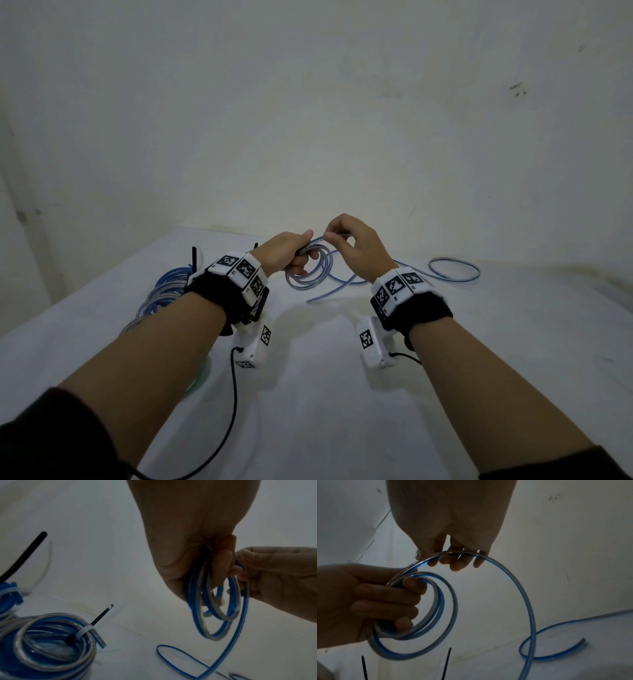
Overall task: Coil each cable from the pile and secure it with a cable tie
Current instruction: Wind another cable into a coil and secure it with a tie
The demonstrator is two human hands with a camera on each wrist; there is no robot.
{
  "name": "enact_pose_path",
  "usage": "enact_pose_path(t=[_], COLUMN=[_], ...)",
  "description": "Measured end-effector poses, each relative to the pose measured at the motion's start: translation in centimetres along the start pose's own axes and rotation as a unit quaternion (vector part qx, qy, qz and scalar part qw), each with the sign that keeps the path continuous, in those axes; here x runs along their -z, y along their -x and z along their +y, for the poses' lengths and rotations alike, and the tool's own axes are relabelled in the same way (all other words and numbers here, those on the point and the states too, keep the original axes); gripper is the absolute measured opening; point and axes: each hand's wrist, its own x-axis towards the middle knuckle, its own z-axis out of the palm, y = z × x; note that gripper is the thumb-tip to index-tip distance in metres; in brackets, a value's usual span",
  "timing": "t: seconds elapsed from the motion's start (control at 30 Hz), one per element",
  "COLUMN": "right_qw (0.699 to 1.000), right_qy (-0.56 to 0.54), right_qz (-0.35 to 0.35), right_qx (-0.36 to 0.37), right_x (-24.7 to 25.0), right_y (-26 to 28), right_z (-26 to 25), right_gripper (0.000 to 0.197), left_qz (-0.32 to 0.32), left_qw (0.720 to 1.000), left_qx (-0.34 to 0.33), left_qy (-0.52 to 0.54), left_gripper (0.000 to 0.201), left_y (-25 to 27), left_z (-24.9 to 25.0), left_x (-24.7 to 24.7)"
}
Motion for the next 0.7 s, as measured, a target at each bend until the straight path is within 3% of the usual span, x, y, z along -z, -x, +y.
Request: enact_pose_path(t=[0.13, 0.33, 0.5, 0.7], right_qw=[0.998, 0.988, 0.979, 0.978], right_qy=[-0.038, -0.086, -0.095, -0.052], right_qz=[0.016, 0.022, 0.066, 0.045], right_qx=[-0.051, -0.126, -0.165, -0.198], right_x=[-0.5, -1.7, -2.5, -2.2], right_y=[-0.4, -0.6, -0.3, 0.1], right_z=[-0.5, 0.0, 0.8, 1.7], right_gripper=[0.006, 0.018, 0.018, 0.017], left_qz=[0.011, 0.056, 0.008, -0.005], left_qw=[0.998, 0.981, 0.949, 0.921], left_qx=[-0.018, -0.043, -0.025, -0.069], left_qy=[0.066, 0.183, 0.315, 0.384], left_gripper=[0.045, 0.039, 0.041, 0.037], left_y=[0.6, 1.0, 1.2, 1.4], left_z=[0.3, 0.7, 1.2, 1.5], left_x=[0.4, 2.1, 3.3, 3.7])
